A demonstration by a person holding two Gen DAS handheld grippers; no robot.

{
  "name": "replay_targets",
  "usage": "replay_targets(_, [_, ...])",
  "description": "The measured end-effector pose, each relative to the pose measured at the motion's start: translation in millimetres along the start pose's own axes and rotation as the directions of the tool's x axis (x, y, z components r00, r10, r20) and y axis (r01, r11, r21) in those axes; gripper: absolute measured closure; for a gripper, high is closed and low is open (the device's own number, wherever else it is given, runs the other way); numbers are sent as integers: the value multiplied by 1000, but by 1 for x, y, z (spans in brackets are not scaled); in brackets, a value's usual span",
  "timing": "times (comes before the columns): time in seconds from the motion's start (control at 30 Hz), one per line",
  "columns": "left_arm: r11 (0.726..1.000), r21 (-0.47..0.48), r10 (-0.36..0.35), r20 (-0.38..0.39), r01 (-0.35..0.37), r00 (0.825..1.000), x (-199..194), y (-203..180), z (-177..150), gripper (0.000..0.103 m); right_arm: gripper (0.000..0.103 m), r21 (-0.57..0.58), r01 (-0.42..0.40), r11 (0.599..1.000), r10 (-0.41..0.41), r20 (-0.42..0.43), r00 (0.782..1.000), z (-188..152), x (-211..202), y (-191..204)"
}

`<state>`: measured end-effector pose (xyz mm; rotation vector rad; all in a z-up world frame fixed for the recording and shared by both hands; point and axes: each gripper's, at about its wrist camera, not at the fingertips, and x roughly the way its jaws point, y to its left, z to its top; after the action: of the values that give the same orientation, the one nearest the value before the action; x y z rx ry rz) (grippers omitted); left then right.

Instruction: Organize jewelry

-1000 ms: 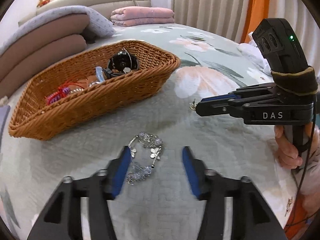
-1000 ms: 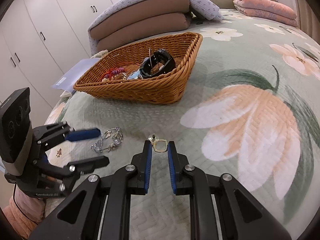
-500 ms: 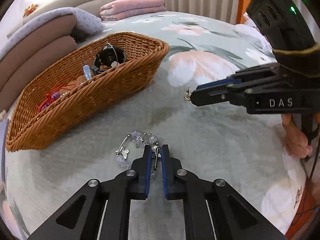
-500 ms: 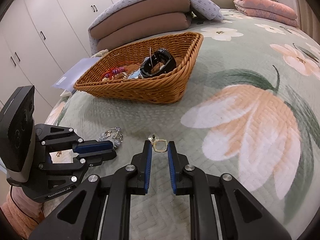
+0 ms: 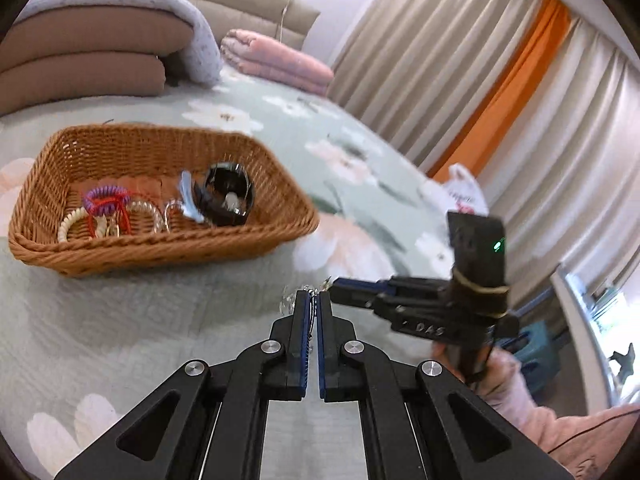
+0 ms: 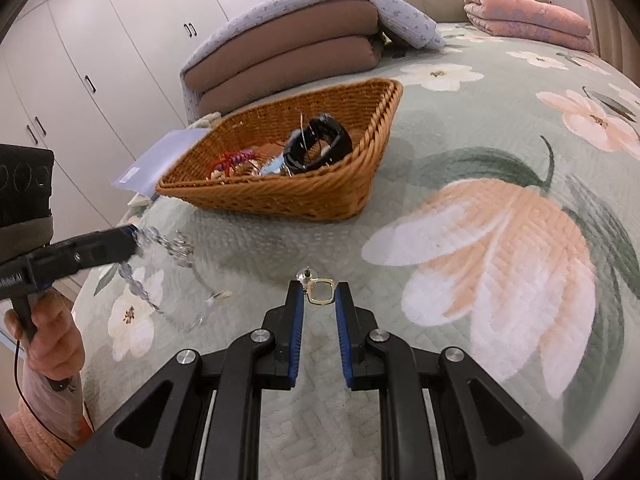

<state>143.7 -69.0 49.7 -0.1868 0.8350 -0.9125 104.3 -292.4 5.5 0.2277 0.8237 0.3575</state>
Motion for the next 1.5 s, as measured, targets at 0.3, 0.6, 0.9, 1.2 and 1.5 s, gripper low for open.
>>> replay_targets(0.3, [999, 23, 23, 74, -25, 997, -28, 0, 14, 100, 85, -105, -38, 994, 56, 173, 983, 9, -48, 27])
replay_targets(0.6, [989, 78, 111, 199, -129, 974, -50, 9, 80, 100, 85, -7, -36, 999, 37, 299, 953, 91, -62, 35])
replay_targets(0.9, [989, 106, 106, 0, -105, 994, -10, 40, 56, 96, 85, -37, 30, 999, -18, 292, 956, 117, -2, 38])
replay_targets(1.2, [919, 171, 379, -137, -355, 915, 52, 48, -7, 42, 85, -71, 20, 997, 3, 318, 948, 97, -2, 32])
replay_targets(1.5, [874, 207, 470, -132, -439, 873, 81, 48, 0, 77, 85, -30, -18, 999, 27, 317, 948, 95, -1, 18])
